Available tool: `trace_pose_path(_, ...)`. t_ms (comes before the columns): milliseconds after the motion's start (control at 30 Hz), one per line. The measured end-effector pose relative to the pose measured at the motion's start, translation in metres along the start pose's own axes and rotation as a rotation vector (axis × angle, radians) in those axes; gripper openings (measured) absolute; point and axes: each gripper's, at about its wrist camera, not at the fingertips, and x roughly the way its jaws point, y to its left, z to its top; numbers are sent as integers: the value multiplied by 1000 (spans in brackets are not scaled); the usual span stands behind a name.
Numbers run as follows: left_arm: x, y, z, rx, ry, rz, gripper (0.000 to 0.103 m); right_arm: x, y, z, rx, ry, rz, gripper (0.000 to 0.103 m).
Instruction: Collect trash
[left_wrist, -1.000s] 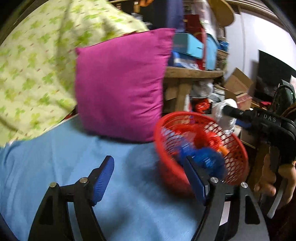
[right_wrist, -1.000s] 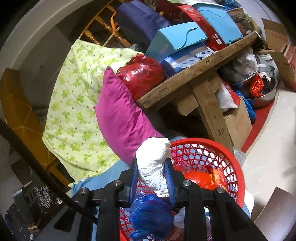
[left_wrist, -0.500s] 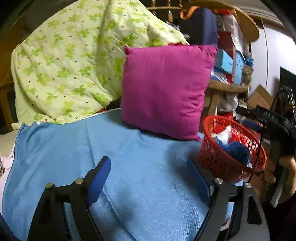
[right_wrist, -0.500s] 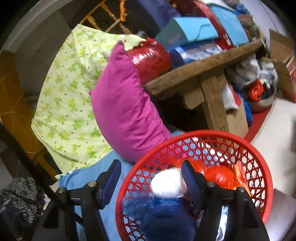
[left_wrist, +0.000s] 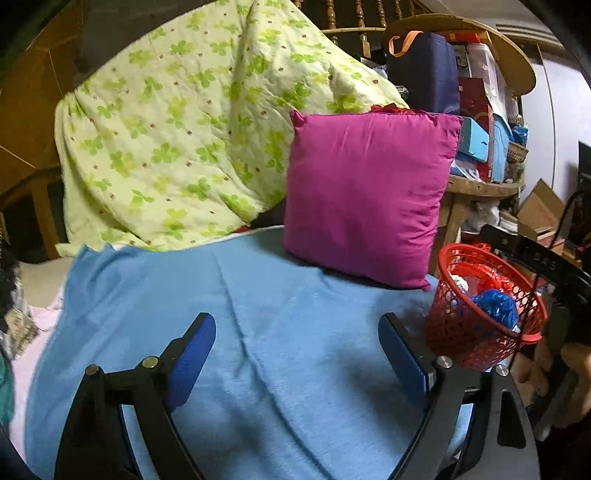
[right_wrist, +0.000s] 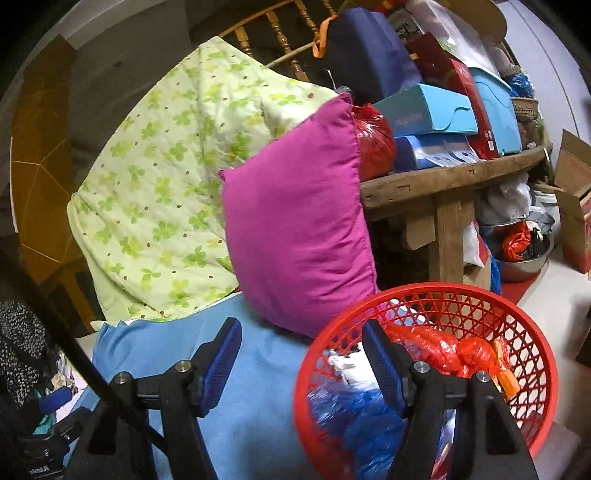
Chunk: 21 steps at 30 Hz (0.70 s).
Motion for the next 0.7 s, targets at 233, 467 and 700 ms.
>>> trace_pose_path(233,-42,4,5,6,-4,82,91,-49,12,-7,-29,3,-3,77)
trace_pose_path(467,-96,-7,19,41,-39,173,94,-108,23,11,-87,-1,24,80)
trace_pose_path(700,-145,-27,35,57,-88,222,98,-175,28,32,-153,-47,55,85)
